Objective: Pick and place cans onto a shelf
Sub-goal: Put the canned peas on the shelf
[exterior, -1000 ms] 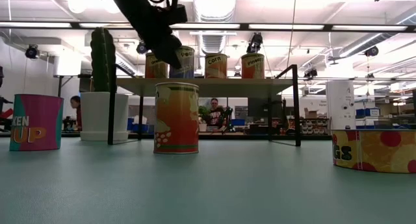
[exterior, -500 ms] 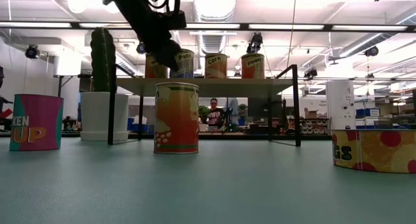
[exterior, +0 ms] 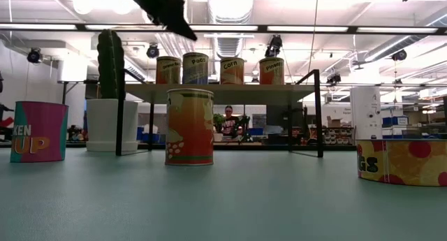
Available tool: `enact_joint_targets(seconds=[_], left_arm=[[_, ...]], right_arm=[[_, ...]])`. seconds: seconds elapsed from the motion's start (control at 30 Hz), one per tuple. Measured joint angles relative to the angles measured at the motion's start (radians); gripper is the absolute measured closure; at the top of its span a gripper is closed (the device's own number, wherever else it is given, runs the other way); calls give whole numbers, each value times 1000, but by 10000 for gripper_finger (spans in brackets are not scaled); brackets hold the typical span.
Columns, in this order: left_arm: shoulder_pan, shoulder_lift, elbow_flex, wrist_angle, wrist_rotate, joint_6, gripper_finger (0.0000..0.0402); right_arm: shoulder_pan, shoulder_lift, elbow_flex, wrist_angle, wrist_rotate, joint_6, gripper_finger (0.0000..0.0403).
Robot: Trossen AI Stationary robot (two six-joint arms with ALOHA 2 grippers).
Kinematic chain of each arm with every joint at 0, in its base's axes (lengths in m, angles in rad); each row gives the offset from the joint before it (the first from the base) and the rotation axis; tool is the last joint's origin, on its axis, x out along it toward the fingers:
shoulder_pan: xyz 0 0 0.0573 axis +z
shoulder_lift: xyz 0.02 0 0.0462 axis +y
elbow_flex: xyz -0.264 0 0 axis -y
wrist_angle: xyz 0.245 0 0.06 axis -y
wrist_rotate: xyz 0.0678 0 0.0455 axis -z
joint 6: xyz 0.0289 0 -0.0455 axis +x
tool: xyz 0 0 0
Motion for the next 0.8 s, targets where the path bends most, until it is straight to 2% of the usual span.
enact_joint_targets(seconds=[0.17,0.3,0.43,0.57,0.8], left_arm=[[66,-20,0,59,0,51,402],[109,12,0,57,19,53,402],[115,44,0,80,20,54,402],[115,46,0,71,-50,54,402],[120,40,0,65,-53,65,402]], right_arm=[[0,0,0,1,0,-5,84],[0,0,0,2,0,-5,85],[0,0,0,2,0,-7,86],[0,0,0,2,1,-8,86],[0,0,0,2,9,-15,86]])
